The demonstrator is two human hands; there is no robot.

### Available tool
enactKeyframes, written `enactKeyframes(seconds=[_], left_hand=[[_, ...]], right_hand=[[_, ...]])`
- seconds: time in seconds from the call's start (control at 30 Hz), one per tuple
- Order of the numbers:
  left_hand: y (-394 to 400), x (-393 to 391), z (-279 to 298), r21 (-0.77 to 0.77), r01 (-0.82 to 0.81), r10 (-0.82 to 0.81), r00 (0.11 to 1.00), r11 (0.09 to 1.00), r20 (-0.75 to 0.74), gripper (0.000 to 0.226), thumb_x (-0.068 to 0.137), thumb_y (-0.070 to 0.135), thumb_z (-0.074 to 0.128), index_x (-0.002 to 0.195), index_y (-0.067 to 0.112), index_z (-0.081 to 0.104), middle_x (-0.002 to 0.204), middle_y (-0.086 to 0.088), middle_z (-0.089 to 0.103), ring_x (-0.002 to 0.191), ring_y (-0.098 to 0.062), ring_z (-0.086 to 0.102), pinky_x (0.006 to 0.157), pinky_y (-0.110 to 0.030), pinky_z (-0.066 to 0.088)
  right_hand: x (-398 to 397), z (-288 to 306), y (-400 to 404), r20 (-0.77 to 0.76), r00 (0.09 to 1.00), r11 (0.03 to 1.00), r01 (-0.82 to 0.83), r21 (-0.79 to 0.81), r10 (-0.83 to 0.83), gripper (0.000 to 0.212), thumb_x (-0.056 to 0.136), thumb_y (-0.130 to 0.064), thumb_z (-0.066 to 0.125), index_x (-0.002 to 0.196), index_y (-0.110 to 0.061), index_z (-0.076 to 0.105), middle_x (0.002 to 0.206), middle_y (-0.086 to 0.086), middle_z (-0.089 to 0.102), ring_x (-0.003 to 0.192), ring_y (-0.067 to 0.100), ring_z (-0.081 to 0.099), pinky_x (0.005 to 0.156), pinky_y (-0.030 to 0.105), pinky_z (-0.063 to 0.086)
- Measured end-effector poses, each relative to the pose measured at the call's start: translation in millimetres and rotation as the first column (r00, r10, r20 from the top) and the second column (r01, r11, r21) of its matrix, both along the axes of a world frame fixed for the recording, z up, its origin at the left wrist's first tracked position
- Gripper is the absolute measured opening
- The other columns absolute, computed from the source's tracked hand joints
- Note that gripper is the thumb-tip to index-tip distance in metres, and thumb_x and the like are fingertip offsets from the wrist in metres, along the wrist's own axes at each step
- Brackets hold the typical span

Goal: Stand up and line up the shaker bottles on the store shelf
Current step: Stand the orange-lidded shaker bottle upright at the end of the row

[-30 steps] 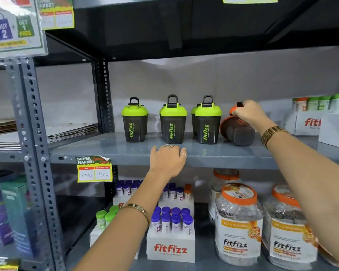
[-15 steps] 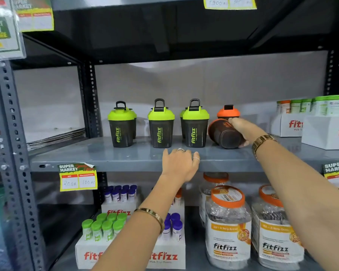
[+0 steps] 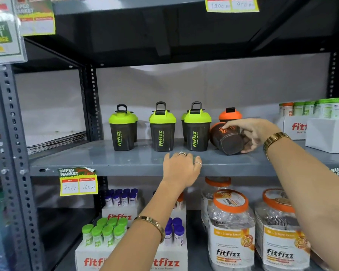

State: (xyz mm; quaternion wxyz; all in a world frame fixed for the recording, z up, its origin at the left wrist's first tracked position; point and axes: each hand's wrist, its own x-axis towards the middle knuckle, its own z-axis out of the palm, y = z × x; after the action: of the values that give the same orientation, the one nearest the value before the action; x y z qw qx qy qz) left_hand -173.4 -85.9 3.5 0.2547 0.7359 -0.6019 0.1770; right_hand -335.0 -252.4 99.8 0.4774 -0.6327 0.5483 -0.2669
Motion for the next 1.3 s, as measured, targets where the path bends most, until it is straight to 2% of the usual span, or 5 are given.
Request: enactKeyframes(seconds=[0.23,0.43,0.8,1.13,1.3], left_hand=[[-0.7,-0.6,-0.5,-0.006,0.006,-0.006,1.0,1.0,-0.02,0.047,0.096,0.034,0.024,0.11,0.009,0.062,0.119,-0.013,0.065,0.112,-0.028,0.055,0.107,-0.045,0.032],[-0.5,-0.6,-1.5,-0.019,0.008,-0.008,1.0,1.0,-0.017,0.046,0.097,0.033,0.024,0.106,0.009,0.063,0.115,-0.011,0.066,0.11,-0.027,0.056,0.103,-0.042,0.032],[-0.6,-1.3,-2.7,-0.034,-0.007,0.006,1.0,0.999,-0.006,0.046,0.097,0.034,0.024,0.107,0.01,0.062,0.115,-0.009,0.066,0.108,-0.025,0.057,0.104,-0.043,0.034],[1.3,-3.5,-2.8,-0.028,-0.022,0.022,1.0,0.999,0.002,0.048,0.097,0.034,0.023,0.113,0.011,0.062,0.122,-0.009,0.064,0.115,-0.025,0.054,0.106,-0.044,0.031],[0.7,-9.3,-3.0,-0.039,-0.072,0.071,0.997,0.997,-0.029,0.047,0.096,0.035,0.026,0.111,0.008,0.061,0.125,-0.01,0.06,0.12,-0.027,0.05,0.108,-0.049,0.029]], right_hand=[[6.3,6.6,13.3,0.133,0.989,0.991,0.076,-0.107,-0.061,0.04,0.07,-0.022,0.074,0.098,-0.007,0.05,0.085,0.015,0.059,0.073,0.03,0.059,0.06,0.034,0.049],[21.5,-15.8,8.5,0.192,0.893,0.749,0.446,-0.491,-0.406,0.093,0.06,-0.025,0.082,0.133,-0.001,0.029,0.139,0.021,0.035,0.13,0.037,0.033,0.099,0.041,0.039],[28.1,-39.2,12.4,0.109,0.862,0.619,0.438,-0.652,-0.496,0.131,0.059,-0.025,0.088,0.149,-0.016,-0.007,0.149,0.029,0.017,0.136,0.048,0.02,0.106,0.052,0.03],[16.8,-42.7,19.0,0.095,0.897,0.693,0.397,-0.601,-0.432,0.119,0.067,-0.042,0.079,0.149,-0.019,-0.006,0.154,0.021,0.01,0.139,0.044,0.014,0.106,0.056,0.029],[6.5,-27.7,27.4,0.219,0.86,0.473,0.447,-0.759,-0.461,0.084,0.076,-0.033,0.064,0.144,-0.017,0.018,0.145,0.017,0.028,0.13,0.04,0.027,0.098,0.053,0.036]])
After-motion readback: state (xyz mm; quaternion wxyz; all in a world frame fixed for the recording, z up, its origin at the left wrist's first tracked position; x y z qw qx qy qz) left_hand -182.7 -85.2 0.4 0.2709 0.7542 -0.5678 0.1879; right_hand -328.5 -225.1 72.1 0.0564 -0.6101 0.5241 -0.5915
